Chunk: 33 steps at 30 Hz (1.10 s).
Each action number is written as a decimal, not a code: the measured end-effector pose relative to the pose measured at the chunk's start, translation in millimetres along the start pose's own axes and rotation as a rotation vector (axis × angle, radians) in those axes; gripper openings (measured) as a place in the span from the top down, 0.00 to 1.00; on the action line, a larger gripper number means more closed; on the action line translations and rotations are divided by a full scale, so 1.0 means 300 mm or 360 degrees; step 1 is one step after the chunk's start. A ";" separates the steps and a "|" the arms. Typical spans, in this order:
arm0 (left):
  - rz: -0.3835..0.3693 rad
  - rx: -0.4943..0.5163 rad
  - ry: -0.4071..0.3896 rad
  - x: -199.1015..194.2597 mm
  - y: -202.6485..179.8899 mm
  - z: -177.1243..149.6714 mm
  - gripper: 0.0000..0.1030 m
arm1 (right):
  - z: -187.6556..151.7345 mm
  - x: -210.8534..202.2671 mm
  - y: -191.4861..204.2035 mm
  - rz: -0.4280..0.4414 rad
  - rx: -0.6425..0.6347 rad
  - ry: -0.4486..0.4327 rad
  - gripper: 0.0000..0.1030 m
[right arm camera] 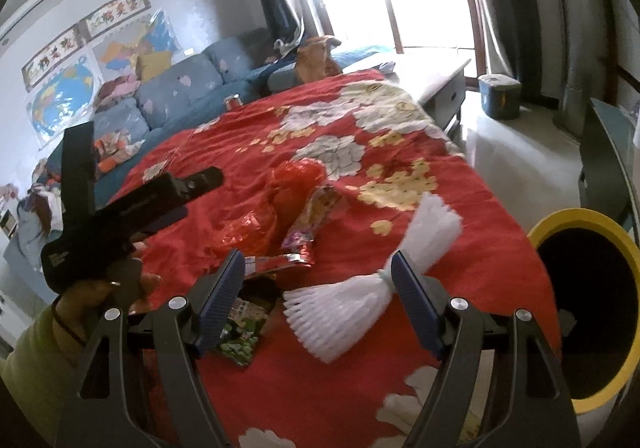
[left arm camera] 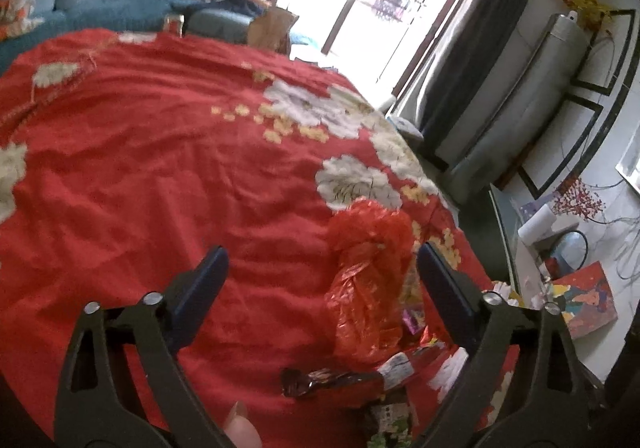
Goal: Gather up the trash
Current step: 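Grasp the red plastic bag with the left tool while the right tool grasps a red snack wrapper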
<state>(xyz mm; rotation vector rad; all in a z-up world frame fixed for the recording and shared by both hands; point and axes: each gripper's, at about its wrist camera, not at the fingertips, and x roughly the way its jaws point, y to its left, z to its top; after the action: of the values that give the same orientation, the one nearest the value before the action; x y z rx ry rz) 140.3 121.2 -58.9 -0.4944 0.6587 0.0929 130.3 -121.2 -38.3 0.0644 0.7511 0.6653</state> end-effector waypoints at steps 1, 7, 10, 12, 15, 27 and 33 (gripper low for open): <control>-0.0019 -0.0021 0.0029 0.012 0.009 -0.005 0.22 | 0.002 0.019 -0.002 0.0016 0.0009 0.0024 0.29; -0.0129 -0.0080 0.0119 0.050 0.033 -0.017 0.38 | 0.009 0.123 -0.016 0.0090 0.0064 0.0155 0.34; -0.0169 -0.0078 0.0151 0.065 0.028 -0.019 0.42 | 0.010 0.168 -0.028 0.0162 0.0129 0.0219 0.37; -0.0195 -0.0080 0.0177 0.079 0.025 -0.023 0.43 | 0.009 0.192 -0.036 0.0186 0.0169 0.0258 0.38; -0.0215 -0.0078 0.0212 0.100 0.023 -0.030 0.45 | 0.011 0.215 -0.025 0.0183 0.0151 0.0263 0.41; -0.0255 -0.0037 0.0277 0.126 0.004 -0.052 0.81 | -0.020 0.169 -0.004 0.0268 0.0146 0.0267 0.88; -0.0277 -0.0013 0.0216 0.091 -0.007 -0.029 0.91 | -0.003 0.095 0.012 0.0264 0.0102 0.0167 0.89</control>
<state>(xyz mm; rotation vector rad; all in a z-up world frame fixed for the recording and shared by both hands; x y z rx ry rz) 157.5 113.4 -80.5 -0.5673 0.7450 -0.1029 143.2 -101.9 -55.4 0.1524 0.8748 0.8069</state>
